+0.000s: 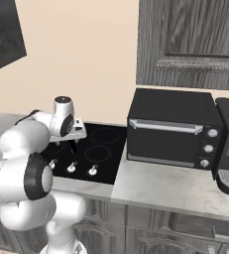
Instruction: Pick up the pan with the steak in it and place it on the dining table. Then place the steak on the plate.
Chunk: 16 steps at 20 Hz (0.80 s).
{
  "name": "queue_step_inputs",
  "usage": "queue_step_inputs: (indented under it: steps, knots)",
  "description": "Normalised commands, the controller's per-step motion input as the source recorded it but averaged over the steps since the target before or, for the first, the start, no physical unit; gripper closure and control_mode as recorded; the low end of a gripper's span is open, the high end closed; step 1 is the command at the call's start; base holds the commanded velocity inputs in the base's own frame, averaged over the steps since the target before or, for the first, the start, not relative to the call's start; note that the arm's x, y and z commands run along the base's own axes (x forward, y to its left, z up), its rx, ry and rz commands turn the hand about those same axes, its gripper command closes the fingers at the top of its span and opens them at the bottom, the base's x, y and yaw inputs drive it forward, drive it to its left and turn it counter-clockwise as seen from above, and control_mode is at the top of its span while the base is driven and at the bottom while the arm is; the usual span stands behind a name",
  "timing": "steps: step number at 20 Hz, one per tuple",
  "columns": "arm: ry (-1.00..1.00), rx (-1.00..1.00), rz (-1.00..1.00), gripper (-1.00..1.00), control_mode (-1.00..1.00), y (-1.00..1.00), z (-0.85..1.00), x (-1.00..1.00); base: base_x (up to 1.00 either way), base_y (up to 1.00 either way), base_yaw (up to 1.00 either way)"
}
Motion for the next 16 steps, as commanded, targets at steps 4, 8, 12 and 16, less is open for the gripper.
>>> queue_step_inputs:
  steps: [4,8,12,16]
  knots:
    - [0.04,-0.01,0.02,-1.0,-1.0,0.22,-0.42,0.52,0.0,0.0,0.0]
    - [0.0,-0.05,0.0,-1.0,-1.0,0.13,-0.36,0.55,0.0,0.0,0.0]
    - [0.0,-0.05,0.0,-1.0,-1.0,0.05,-0.33,0.54,0.0,0.0,0.0]
    - [0.0,-0.02,0.0,-1.0,-1.0,0.0,-0.33,0.5,0.0,0.0,0.0]
